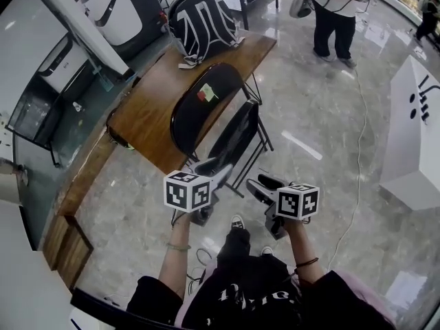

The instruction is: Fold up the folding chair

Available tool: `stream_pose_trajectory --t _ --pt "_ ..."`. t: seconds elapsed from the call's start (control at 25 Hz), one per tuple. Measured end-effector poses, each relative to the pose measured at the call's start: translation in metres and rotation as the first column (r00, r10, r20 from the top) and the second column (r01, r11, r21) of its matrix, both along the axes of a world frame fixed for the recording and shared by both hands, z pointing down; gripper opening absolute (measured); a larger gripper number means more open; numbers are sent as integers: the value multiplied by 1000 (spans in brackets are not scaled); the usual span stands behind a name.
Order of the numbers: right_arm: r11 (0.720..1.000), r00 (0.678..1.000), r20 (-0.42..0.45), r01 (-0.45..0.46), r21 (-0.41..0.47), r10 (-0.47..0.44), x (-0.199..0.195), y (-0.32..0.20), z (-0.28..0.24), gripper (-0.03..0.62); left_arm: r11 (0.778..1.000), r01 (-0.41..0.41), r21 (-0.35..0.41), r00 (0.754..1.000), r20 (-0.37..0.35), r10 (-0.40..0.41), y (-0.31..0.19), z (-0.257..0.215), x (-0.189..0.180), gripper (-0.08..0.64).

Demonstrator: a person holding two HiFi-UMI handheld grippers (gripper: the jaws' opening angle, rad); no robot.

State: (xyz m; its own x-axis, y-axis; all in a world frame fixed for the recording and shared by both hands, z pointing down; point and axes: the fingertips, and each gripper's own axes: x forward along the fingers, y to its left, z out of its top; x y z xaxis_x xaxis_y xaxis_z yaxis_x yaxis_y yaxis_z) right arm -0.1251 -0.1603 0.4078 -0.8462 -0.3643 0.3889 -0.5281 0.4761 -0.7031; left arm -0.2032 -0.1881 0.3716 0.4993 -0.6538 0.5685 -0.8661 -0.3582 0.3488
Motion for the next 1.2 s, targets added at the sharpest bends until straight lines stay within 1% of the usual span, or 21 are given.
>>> stream_pose_trajectory --t 0.08,0.2,0.28,0.36,0.44,0.6,0.68,0.8,0.88,1.0,1.12,1.2 --pt "1000 1000 9 13 -1 -13 20 22 -7 224 999 35 -8 998 -48 -36 25 5 22 178" --pt "999 999 21 24 22 -24 47 50 -16 224 996 86 -27 988 -126 -89 61 12 50 178" --pt "999 999 24 34 37 -34 64 67 -19 224 993 113 -29 981 -154 -117 82 13 67 178" --pt "998 999 25 44 41 -45 80 84 -19 224 991 133 -20 979 -151 -135 102 13 82 176" --pt "998 998 28 49 29 -50 93 100 -16 224 990 137 -12 982 -130 -138 123 14 97 176" --pt "997 997 35 71 -11 -71 102 130 -4 222 992 123 -34 988 -86 -126 162 21 117 176" --pt "996 995 38 89 -20 -89 100 146 0 221 989 136 -53 985 -101 -141 180 24 122 169" --pt "993 993 39 116 -28 -115 93 167 4 218 981 177 -77 968 -164 -187 202 23 120 150" --pt "991 991 35 132 -34 -131 88 177 6 215 976 197 -89 960 -183 -211 216 23 116 138" --pt "988 989 43 146 -44 -144 82 188 8 207 970 227 -86 961 -141 -237 233 25 106 113" --pt "989 989 49 138 -43 -136 73 199 9 196 968 241 -74 964 -100 -247 255 28 94 25" --pt "990 990 36 137 -39 -135 64 212 11 189 969 232 -81 966 -98 -240 276 31 88 25"
